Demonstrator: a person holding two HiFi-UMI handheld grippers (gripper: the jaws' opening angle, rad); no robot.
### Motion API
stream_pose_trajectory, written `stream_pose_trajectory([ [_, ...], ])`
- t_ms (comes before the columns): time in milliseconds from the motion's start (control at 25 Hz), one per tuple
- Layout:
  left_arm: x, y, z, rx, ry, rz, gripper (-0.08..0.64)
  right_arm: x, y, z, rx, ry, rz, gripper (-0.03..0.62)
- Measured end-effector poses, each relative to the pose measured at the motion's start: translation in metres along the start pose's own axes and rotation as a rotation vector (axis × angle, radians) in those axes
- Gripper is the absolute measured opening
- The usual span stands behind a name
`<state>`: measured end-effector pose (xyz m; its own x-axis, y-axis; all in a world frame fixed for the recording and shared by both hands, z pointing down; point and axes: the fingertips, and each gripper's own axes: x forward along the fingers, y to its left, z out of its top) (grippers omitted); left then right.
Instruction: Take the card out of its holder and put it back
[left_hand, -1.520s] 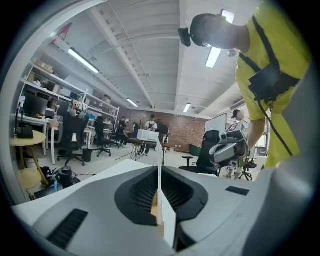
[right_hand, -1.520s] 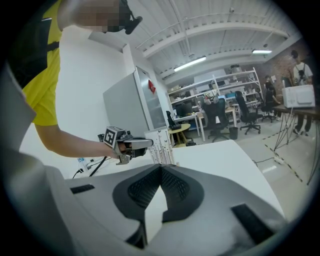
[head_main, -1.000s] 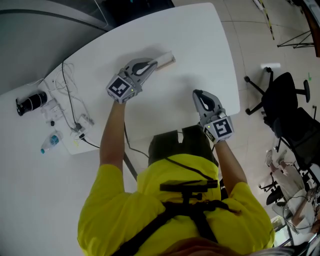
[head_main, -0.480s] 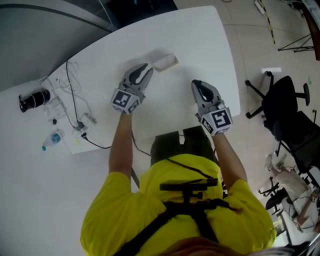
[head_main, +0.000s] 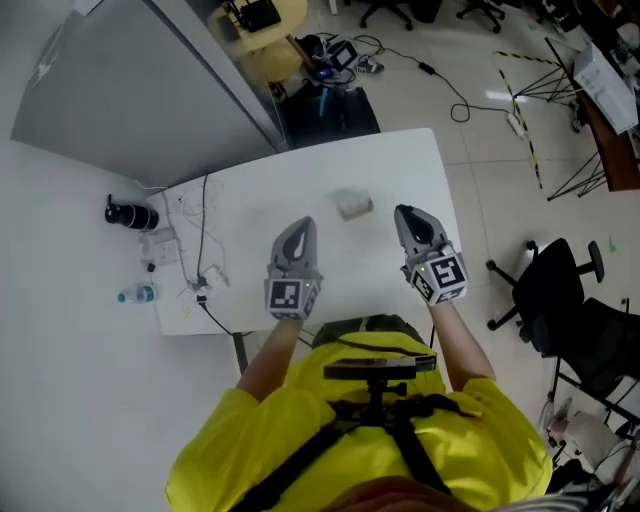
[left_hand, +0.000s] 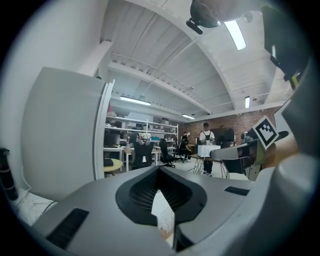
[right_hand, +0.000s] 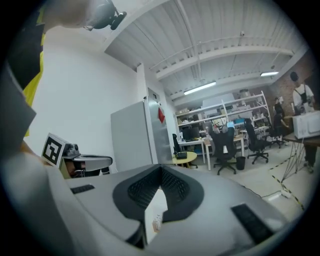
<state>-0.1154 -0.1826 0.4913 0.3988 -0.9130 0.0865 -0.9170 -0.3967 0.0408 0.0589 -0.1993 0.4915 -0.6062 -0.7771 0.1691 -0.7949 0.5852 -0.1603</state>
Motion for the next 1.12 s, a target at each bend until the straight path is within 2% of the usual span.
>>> stream_pose_trajectory([
  [120,-0.026,-0.016,0.020,-0.013,-0.015,0.024,0.003,-0.016,0.018,0.024,-0.020,-0.044,0.040,0.005],
  [240,-0.041,-0.024,0.027,-0.026,0.006,0.047,0.003,-0.033,0.031,0.034,-0.034,-0.071,0.062,0.005],
  [560,-0.048,-0.021,0.029,-0.044,0.020,0.058,0.003,-0.052,0.037,0.037,-0.036,-0.096,0.047,0.005],
  [720,-0.049,-0.026,0.029,-0.044,0.034,0.044,0.003,-0.050,0.044,0.044,-0.060,-0.105,0.073,0.005],
  [1120,-0.068,-0.010,0.017,-0.068,0.063,0.071,0.003,-0.039,0.056,0.037,-0.060,-0.080,0.096,0.005],
])
